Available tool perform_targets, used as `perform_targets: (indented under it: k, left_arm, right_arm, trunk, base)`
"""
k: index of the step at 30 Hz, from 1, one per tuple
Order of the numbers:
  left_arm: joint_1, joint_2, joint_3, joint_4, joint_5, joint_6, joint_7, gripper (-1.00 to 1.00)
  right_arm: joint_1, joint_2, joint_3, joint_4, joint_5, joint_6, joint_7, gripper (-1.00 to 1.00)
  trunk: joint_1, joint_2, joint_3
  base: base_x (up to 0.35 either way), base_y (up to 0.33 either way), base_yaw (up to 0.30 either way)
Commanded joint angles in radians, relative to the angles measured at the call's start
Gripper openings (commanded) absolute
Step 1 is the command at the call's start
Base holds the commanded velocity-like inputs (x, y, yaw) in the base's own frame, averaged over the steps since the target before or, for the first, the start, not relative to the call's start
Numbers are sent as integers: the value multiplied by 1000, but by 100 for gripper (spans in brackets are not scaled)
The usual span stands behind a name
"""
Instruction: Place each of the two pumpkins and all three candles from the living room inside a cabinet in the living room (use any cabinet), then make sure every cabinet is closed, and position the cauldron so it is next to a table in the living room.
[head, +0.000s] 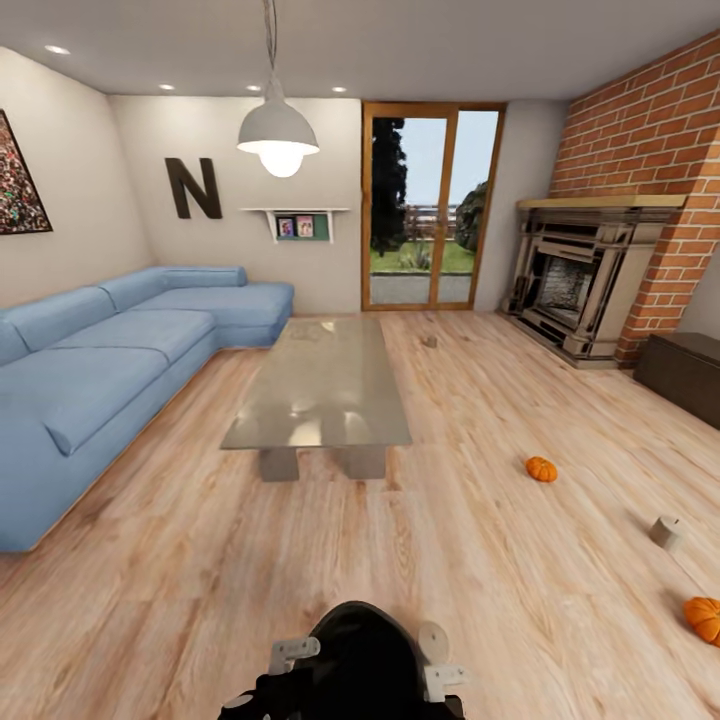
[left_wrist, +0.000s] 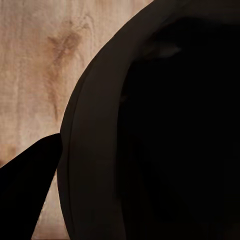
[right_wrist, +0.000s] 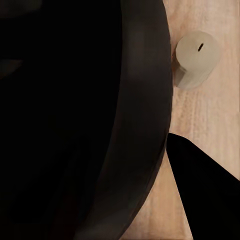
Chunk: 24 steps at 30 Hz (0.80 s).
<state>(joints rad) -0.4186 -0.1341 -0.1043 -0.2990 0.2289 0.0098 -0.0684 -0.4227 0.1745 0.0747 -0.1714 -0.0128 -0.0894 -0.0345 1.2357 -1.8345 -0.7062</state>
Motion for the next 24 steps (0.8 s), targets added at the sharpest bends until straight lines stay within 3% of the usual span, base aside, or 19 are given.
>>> perform_targets:
  k: [1, 24]
  left_arm:
    - [0, 4, -2, 1, 1, 1, 4, -100]
    - [0, 4, -2, 1, 0, 1, 4, -100]
  right_arm:
    - [-2, 0, 11, -8, -2, -24, 6, -100]
    - [-1, 0, 11, -8, -3, -24, 5, -100]
  trunk:
    - [0, 0, -1]
    - [0, 0, -1]
  base:
    - [197, 288, 0]
    - [251, 251, 0]
